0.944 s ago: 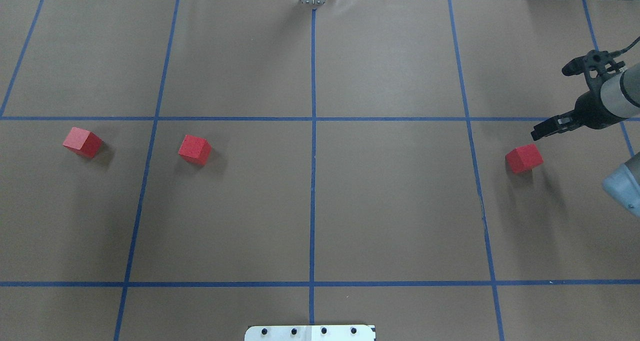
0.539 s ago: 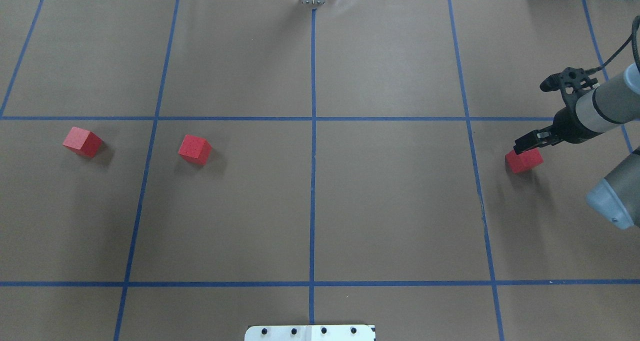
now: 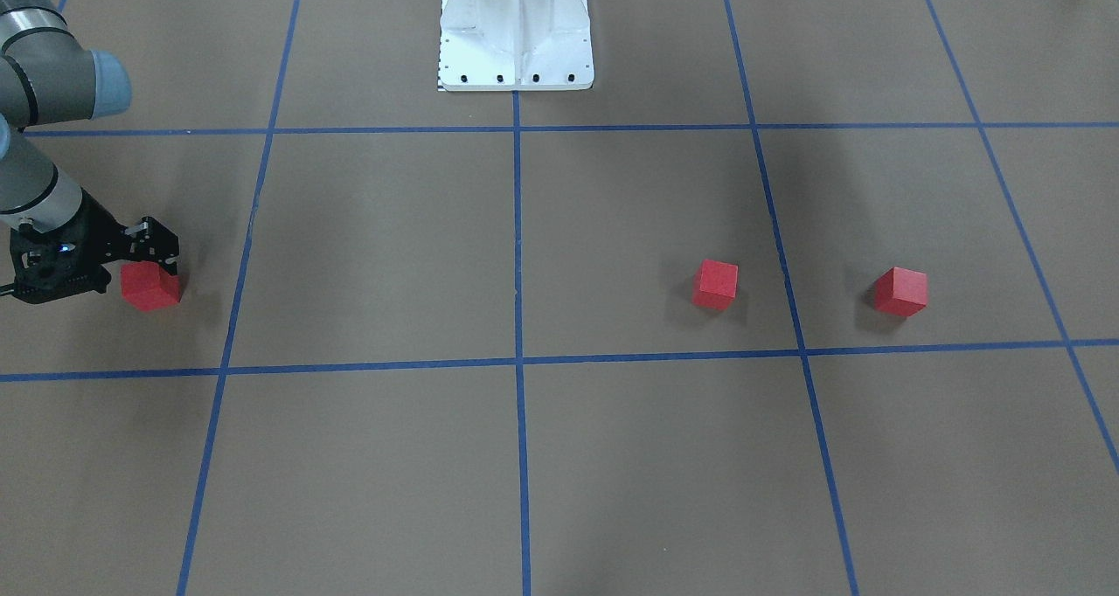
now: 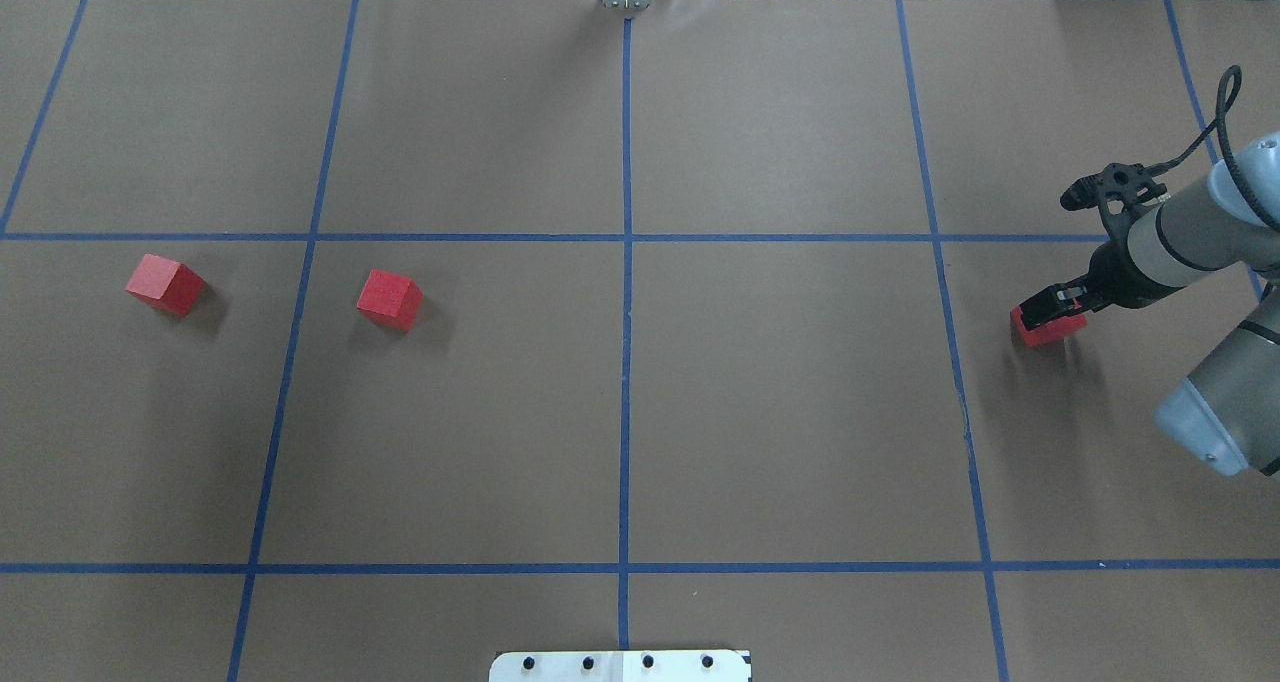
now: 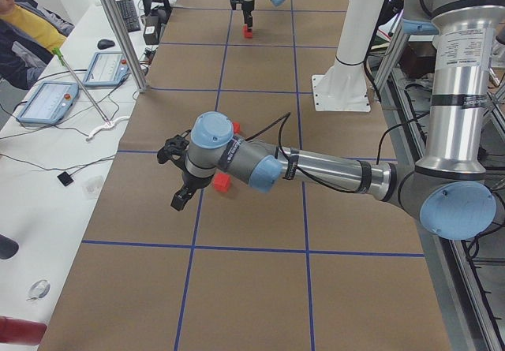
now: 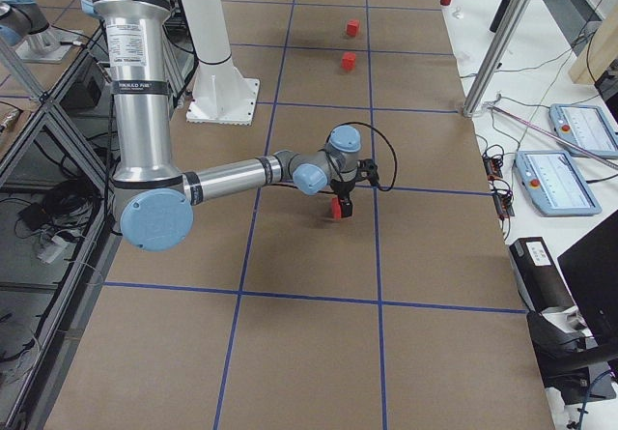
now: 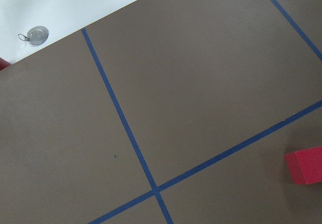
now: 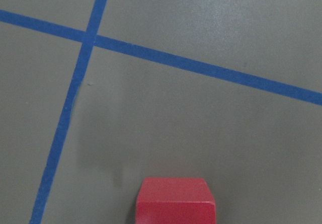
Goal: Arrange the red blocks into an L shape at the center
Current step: 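Reach the right gripper down and grasp the red cube nearest it, then carry the red cube with the right gripper to the grid center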
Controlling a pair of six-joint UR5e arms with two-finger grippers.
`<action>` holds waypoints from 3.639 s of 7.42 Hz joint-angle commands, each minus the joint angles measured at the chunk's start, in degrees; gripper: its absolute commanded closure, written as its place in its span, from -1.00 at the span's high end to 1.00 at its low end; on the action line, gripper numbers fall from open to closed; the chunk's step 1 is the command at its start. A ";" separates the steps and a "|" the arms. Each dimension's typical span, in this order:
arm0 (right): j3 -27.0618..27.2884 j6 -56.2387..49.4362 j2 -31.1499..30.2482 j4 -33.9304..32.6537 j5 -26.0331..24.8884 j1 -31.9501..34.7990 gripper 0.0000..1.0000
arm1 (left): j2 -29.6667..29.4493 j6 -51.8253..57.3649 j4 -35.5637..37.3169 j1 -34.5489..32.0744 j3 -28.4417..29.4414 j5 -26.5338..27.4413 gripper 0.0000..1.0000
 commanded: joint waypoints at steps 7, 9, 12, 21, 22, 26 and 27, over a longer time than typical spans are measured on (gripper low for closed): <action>3.21 9.71 15.71 -11.98 0.12 -1.27 -1.00 | 0.15 -0.08 -0.54 0.01 0.25 0.00 1.00; 3.31 22.17 25.30 -20.44 -1.02 -8.27 -1.00 | 0.15 -0.16 -0.54 0.01 0.25 0.00 1.00; -2.02 34.42 38.23 -25.57 -8.49 -18.04 -0.92 | 0.15 -0.16 -0.54 0.01 0.25 0.00 1.00; -9.79 40.88 43.80 -24.96 -15.52 -26.94 -0.35 | 0.15 -0.08 -0.54 0.01 0.25 0.00 1.00; -10.14 41.22 44.07 -24.96 -15.61 -27.12 -0.29 | 0.15 -0.08 -0.54 0.01 0.25 0.00 1.00; -10.75 41.23 44.16 -23.74 -16.40 -27.64 0.00 | 0.15 -0.08 -0.54 0.02 0.34 0.00 1.00; -10.93 41.23 44.16 -23.64 -16.49 -27.82 0.02 | 0.15 -0.08 -0.54 0.01 0.34 0.00 1.00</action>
